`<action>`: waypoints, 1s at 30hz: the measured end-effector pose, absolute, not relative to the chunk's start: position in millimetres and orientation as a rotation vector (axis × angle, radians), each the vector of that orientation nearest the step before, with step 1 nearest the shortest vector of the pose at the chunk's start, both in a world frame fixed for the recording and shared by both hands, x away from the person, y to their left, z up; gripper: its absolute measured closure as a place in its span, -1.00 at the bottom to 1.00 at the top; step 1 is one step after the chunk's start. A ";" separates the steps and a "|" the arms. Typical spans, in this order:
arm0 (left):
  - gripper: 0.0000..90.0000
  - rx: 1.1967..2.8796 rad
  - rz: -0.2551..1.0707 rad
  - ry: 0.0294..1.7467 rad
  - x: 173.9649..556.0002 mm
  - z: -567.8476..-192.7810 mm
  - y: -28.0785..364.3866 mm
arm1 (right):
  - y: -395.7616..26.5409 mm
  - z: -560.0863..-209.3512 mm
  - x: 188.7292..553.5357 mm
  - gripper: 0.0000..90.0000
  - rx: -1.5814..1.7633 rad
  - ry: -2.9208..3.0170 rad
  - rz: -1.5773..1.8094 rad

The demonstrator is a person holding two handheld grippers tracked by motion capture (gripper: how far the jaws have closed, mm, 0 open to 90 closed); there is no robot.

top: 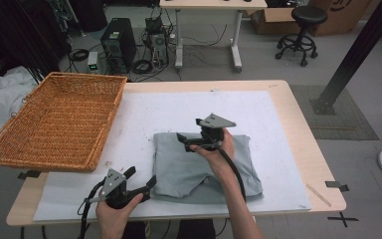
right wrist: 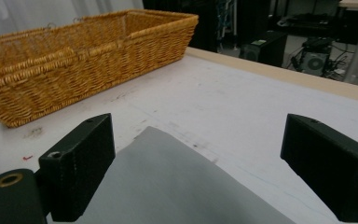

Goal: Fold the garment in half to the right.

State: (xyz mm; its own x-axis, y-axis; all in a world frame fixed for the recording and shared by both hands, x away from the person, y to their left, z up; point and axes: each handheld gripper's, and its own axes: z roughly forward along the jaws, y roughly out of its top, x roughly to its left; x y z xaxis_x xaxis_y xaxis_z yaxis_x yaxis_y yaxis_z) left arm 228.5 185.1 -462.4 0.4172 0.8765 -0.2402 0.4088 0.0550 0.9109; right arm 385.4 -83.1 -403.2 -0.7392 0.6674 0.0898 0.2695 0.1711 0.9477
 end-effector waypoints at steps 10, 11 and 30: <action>-0.56 1.564 0.543 1.191 213.2 -472.6 185.5 | -20.4 -425.3 414.2 -0.55 0.778 2.316 1.498; -0.56 1.568 0.546 1.193 212.8 -473.0 184.7 | -16.9 -426.9 418.0 -0.55 0.778 2.341 1.476; -0.44 1.477 0.467 1.257 214.1 -475.0 165.9 | 8.3 -428.7 437.9 -0.44 0.703 2.478 1.372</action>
State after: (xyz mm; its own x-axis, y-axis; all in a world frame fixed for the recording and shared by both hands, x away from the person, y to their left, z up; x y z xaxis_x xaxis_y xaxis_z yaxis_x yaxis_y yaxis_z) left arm 214.1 165.9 -475.0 0.3623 0.8719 -0.3295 0.4446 0.1490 0.8832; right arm 437.9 8.3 -428.7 -0.8605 0.5081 0.0361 0.3004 0.4489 0.8416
